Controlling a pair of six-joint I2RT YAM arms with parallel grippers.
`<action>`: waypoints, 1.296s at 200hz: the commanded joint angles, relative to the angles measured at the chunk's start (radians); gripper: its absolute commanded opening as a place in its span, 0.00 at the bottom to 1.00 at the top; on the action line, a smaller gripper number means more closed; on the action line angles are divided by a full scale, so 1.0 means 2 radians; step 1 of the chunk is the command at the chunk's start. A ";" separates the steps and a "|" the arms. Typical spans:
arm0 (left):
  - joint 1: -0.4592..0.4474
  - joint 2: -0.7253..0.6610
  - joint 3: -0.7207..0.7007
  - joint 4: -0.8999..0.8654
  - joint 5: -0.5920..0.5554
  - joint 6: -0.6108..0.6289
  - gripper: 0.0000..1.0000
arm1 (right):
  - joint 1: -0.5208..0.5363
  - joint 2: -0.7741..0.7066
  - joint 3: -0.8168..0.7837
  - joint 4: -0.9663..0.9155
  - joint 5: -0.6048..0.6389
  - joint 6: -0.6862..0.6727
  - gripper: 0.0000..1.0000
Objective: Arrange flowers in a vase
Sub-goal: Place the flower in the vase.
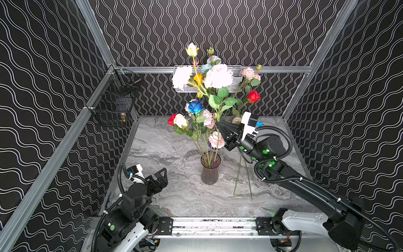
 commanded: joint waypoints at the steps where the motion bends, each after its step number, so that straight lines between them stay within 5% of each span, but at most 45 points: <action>1: 0.001 0.001 -0.002 0.018 0.005 -0.008 0.98 | 0.002 0.004 -0.021 0.054 0.005 0.001 0.00; 62: 0.000 0.003 -0.015 0.034 0.010 -0.004 0.98 | 0.051 -0.018 -0.099 0.030 0.066 -0.002 0.00; 259: 0.000 0.039 -0.018 0.063 0.053 0.020 0.98 | 0.082 -0.072 -0.123 -0.060 0.177 -0.004 0.35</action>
